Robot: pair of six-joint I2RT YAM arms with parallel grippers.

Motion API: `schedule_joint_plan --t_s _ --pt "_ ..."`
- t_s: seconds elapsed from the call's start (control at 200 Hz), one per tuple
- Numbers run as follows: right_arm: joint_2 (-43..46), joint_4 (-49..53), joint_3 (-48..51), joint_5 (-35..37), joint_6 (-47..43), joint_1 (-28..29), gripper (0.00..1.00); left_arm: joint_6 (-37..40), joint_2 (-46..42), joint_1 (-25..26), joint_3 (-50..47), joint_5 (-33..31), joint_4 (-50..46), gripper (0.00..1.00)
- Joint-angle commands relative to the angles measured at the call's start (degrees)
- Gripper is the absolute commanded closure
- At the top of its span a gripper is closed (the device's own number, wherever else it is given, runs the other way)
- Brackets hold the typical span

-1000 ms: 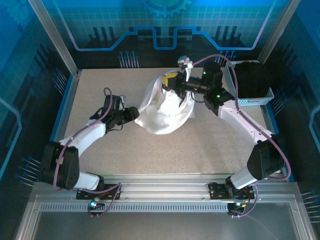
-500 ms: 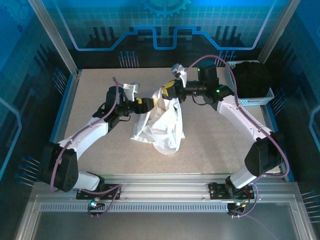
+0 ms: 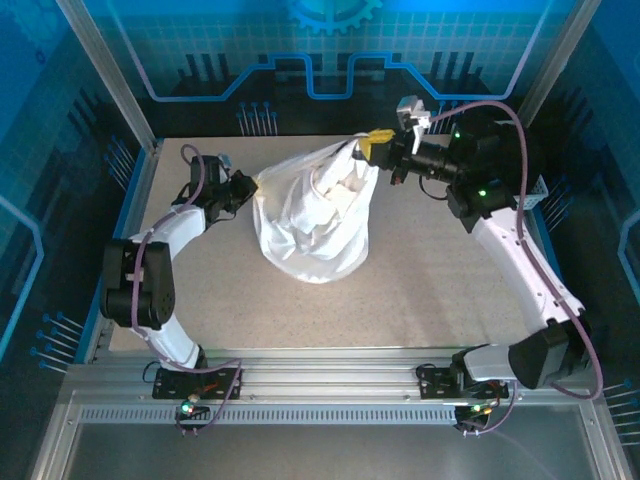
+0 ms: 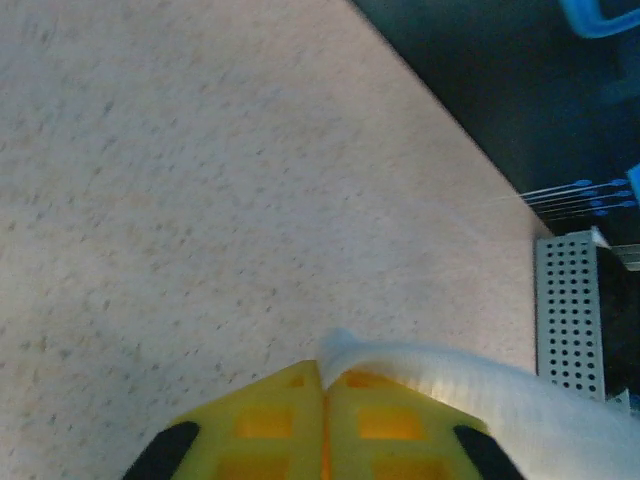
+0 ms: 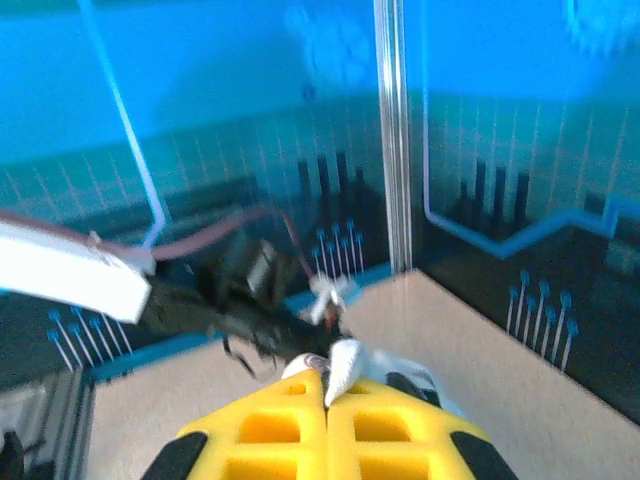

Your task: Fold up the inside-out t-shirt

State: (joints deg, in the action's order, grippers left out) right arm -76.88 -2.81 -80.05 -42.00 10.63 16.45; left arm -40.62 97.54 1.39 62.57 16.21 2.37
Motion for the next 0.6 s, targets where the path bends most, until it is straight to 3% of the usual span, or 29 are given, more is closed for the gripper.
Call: schedule_joint_plan --t_s 0.0,0.075,0.235,0.325,0.44,0.595 --pt "-0.3 -6.5 -2.5 3.9 5.9 1.5 1.0 0.4 -1.2 0.6 -0.1 -4.3 -4.9 0.71" --pt "-2.3 1.3 -6.2 6.4 3.0 3.0 1.0 2.5 -6.5 1.3 -3.0 -7.1 -5.8 0.46" --pt "-6.4 12.8 -11.8 9.5 1.3 5.9 1.0 12.6 -23.9 10.3 -10.3 -14.3 -5.8 0.22" --pt "-8.4 20.3 -15.8 11.6 -0.5 7.7 1.0 17.0 -29.4 16.1 -12.1 -7.8 -1.8 0.15" --pt "-9.4 23.7 -17.7 11.9 0.2 8.5 1.0 19.3 -29.3 20.5 -10.3 0.3 1.2 0.1" --pt "-8.6 25.0 -18.4 11.8 -0.4 8.7 1.0 21.1 -23.3 23.3 -5.2 1.4 -2.3 0.12"
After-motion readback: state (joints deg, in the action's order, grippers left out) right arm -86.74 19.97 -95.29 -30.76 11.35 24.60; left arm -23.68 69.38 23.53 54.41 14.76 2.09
